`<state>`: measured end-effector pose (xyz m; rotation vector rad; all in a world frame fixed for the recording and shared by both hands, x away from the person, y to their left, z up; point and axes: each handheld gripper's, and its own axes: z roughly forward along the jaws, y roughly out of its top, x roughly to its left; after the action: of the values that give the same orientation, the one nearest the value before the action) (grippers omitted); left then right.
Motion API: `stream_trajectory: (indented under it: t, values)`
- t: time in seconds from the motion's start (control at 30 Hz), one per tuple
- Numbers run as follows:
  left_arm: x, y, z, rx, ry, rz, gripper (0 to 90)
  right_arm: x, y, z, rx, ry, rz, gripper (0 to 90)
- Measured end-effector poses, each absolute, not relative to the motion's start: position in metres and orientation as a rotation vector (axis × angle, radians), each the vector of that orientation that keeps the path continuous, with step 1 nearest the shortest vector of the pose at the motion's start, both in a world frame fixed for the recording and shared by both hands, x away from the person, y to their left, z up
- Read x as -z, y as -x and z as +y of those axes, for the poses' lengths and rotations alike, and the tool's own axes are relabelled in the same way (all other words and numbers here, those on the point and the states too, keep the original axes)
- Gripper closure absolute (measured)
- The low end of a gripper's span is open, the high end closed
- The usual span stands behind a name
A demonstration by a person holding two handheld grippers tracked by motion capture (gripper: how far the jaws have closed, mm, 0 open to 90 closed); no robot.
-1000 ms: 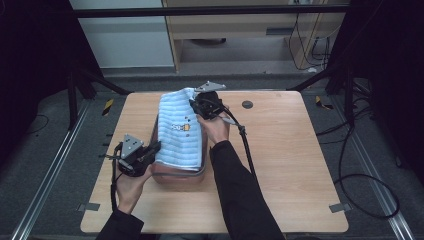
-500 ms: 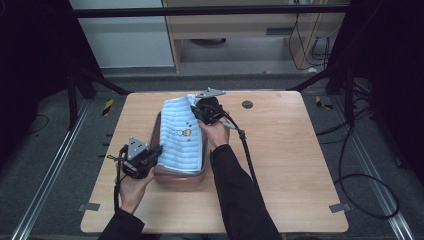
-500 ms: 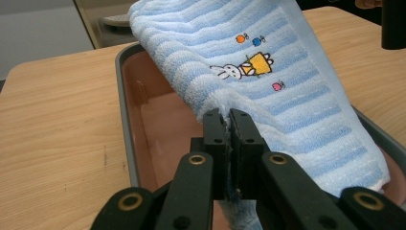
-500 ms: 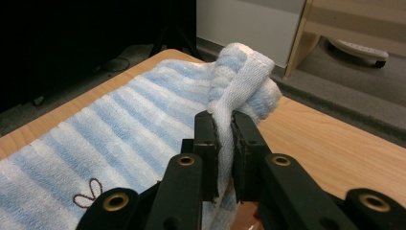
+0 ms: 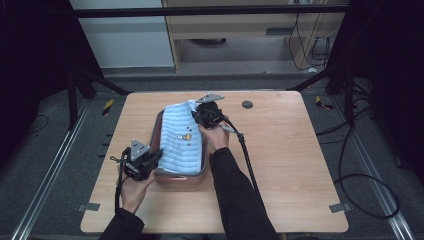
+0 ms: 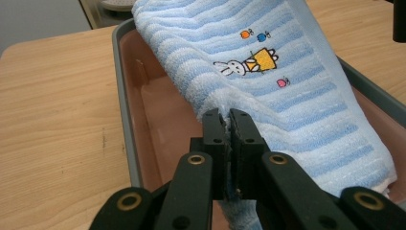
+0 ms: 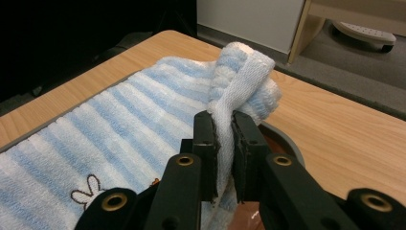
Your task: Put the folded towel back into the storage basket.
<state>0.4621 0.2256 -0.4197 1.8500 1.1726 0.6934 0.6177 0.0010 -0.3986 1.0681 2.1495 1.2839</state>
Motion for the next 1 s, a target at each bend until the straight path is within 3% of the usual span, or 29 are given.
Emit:
stream_trajectory:
  t: [0.33,0.77,1.0]
  values:
    - [0.424,-0.465,0.226,-0.669,-1.869,1.211,79.9,0.41,-0.618,-0.003,-1.239,-1.103,2.178,72.9]
    - [0.414,-0.46,0.233,-0.701,-1.818,1.198,79.2,0.402,-0.613,-0.016,-1.262,-1.102,2.126,61.4]
    - [0.404,-0.455,0.237,-0.701,-1.774,1.148,72.9,0.393,-0.602,-0.03,-1.288,-1.076,2.062,41.6]
